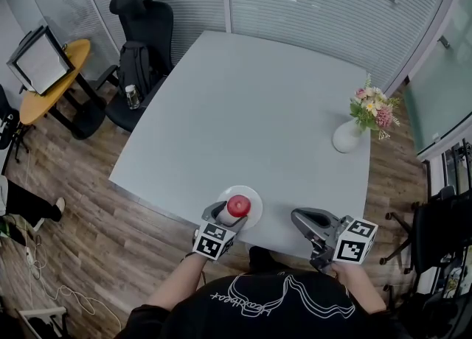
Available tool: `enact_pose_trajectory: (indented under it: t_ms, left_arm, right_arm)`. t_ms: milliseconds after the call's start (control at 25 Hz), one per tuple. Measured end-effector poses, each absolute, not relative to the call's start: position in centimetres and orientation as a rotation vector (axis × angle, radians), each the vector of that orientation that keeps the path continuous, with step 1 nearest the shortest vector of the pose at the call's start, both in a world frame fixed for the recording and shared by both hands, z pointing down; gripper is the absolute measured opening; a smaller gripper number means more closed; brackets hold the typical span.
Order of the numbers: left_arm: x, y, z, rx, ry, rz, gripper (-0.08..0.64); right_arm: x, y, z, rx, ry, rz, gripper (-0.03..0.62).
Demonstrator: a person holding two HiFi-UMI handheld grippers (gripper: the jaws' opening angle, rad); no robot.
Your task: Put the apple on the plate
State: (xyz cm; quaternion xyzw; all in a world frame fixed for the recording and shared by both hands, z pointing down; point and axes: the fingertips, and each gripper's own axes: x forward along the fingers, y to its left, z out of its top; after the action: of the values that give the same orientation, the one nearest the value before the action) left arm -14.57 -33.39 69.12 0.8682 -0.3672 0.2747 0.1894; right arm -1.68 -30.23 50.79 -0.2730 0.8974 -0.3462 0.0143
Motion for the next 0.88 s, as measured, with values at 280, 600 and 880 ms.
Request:
enact_pose_trajectory:
  t_ms: [280,600,880]
  left_arm:
    - [-15.1,-33.1,67.1,2.452,-1.093,0.708,0.327]
    - [-15.9,-31.0,60.0,2.46,-1.097,0.5,0.325]
    - [-15.2,-26.6,51.4,2.562,-0.967,0.26,0.319]
  right_arm:
    - [-2.1,-29.1,50.1,-0.832,2.802,-1.052,0.009]
    - [-3.2,-27.1,48.5,-0.81,2.812,-0.988,0.009]
    - [-4.4,-24.6,46.8,-0.766,2.82,-0.922,0.009]
